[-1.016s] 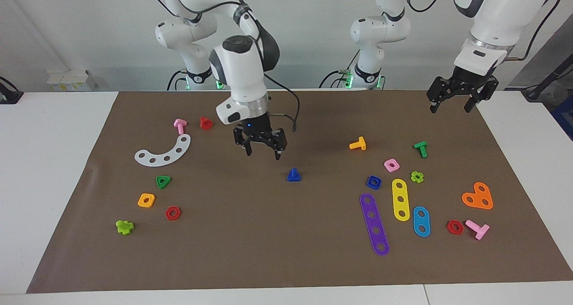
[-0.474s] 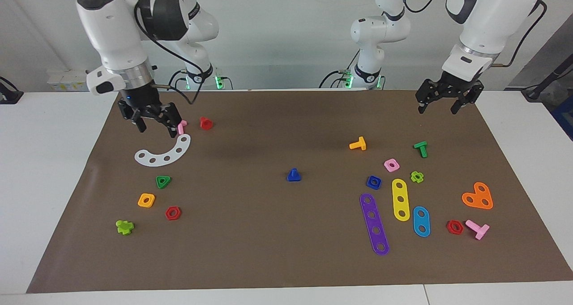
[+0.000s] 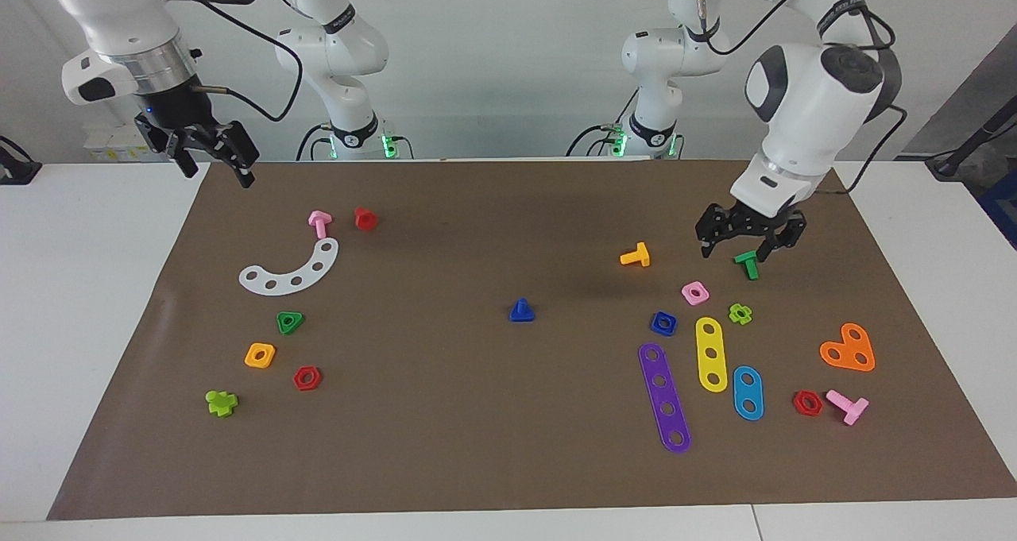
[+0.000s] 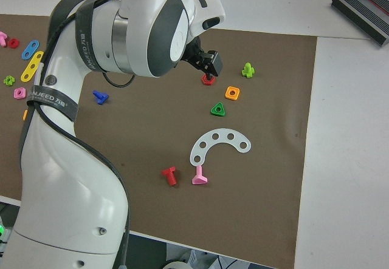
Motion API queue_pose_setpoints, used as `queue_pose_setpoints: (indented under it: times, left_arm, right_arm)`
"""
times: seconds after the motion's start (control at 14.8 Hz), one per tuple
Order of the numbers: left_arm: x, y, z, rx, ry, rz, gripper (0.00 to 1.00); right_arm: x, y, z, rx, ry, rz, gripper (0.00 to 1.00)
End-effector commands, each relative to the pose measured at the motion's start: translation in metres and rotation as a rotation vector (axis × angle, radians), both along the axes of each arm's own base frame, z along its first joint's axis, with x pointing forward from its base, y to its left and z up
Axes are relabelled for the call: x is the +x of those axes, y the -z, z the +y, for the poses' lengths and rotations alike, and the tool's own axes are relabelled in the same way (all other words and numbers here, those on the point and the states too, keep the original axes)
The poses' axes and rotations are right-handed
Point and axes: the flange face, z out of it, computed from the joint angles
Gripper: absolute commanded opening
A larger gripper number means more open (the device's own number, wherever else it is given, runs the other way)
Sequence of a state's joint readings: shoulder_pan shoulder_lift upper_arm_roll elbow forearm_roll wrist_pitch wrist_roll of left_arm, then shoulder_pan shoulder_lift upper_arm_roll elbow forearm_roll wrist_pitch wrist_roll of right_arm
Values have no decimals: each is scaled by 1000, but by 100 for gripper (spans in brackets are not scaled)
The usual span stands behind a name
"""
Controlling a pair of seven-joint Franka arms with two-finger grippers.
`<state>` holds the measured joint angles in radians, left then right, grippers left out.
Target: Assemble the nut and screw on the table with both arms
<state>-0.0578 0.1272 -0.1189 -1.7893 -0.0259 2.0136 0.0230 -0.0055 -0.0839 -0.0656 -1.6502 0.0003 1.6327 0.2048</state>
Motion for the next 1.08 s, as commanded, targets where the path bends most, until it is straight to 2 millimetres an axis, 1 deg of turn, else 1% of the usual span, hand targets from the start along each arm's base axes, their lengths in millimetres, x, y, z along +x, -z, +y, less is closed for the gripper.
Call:
queue_pose_setpoints:
  times: [0.0,0.14,0.27,0.41,0.47,0.61,0.68,0.75,0.95,1.02]
  left_arm:
    - [5,40,-10,-14,43,-27,98]
    - [8,67,-11,-4,140,1,94]
    - [13,91,-12,-2,208,10,91]
    - [13,110,-24,-3,245,3,90]
    - [16,120,-27,-4,259,-4,89]
    - [18,144,-40,-4,310,-4,88]
    - [17,150,-39,-3,321,-5,87]
    - [14,155,-41,-2,338,3,86]
    - [5,167,-42,3,377,27,85]
    - [2,171,-42,4,392,35,84]
  right_arm:
    - [12,5,-1,1,-21,15,100]
    - [11,7,-1,-1,-24,20,100]
    - [9,8,5,0,-27,23,100]
    - [9,8,9,2,-30,26,100]
    - [9,8,10,1,-35,37,100]
    - [7,5,14,0,-41,61,100]
    - [8,4,16,4,-40,57,100]
    - [10,8,18,11,-36,58,100]
    - [12,12,19,10,-24,44,100]
    - [13,13,22,10,-32,41,100]
